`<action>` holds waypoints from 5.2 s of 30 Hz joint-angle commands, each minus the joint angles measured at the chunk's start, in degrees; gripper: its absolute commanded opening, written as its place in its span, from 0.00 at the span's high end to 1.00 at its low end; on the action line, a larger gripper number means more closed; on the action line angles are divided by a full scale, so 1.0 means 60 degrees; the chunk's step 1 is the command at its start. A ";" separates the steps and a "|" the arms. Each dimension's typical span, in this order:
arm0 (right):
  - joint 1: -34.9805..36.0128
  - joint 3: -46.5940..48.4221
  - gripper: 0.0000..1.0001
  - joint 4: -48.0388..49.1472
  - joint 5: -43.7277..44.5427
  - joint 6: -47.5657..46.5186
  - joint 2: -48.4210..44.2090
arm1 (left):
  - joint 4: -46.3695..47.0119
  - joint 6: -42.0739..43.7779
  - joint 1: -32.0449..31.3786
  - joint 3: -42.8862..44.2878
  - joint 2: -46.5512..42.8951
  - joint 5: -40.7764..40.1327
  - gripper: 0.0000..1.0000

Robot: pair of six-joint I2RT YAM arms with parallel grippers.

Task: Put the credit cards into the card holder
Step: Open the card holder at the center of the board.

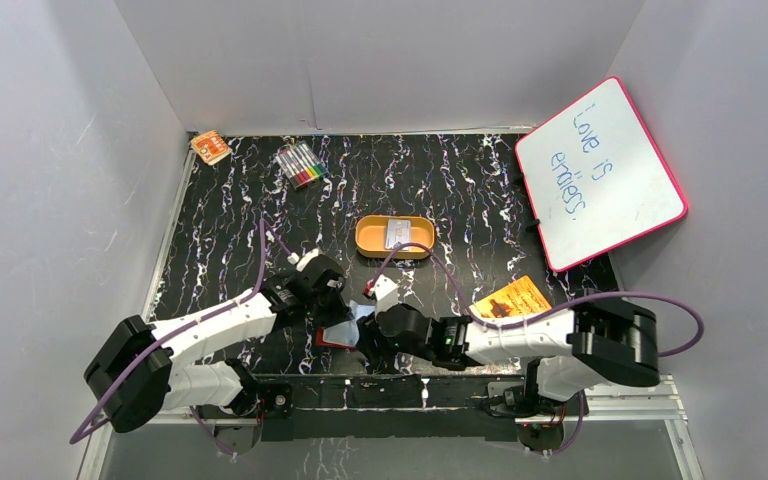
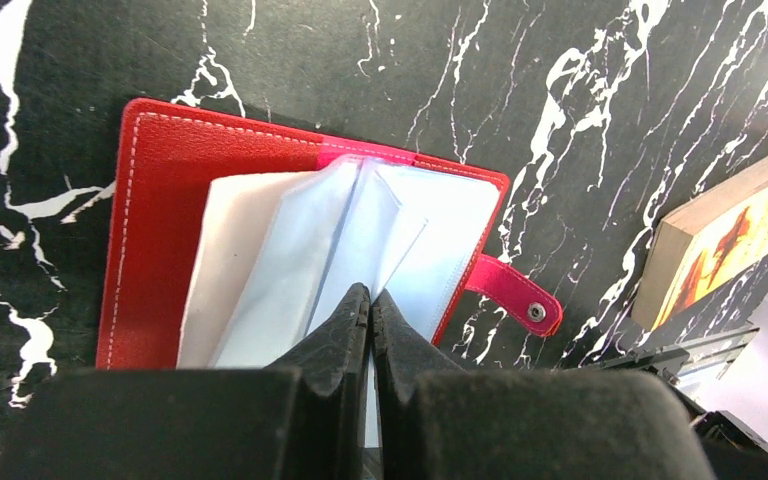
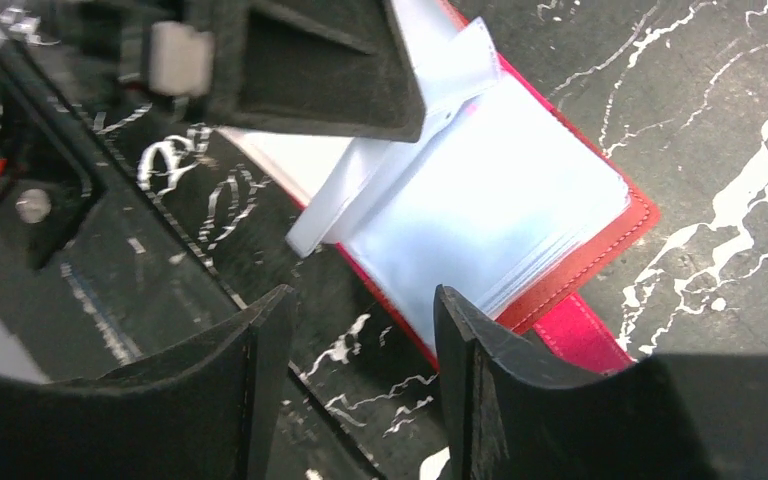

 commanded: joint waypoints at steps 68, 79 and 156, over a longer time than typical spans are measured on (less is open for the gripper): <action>0.0466 -0.0164 0.38 0.0751 0.2177 0.0263 -0.0154 | -0.0225 -0.0634 -0.0018 -0.0019 -0.0004 -0.0318 1.00; 0.0433 -0.0064 0.36 0.1295 0.0499 0.0309 -0.0254 | 0.0071 -0.0701 -0.0025 -0.0129 0.0076 -0.0161 1.00; -0.1591 0.0301 0.48 0.1049 -0.2237 0.2818 0.0006 | 0.0222 -0.0577 -0.0018 -0.0794 -0.0054 -0.0251 0.96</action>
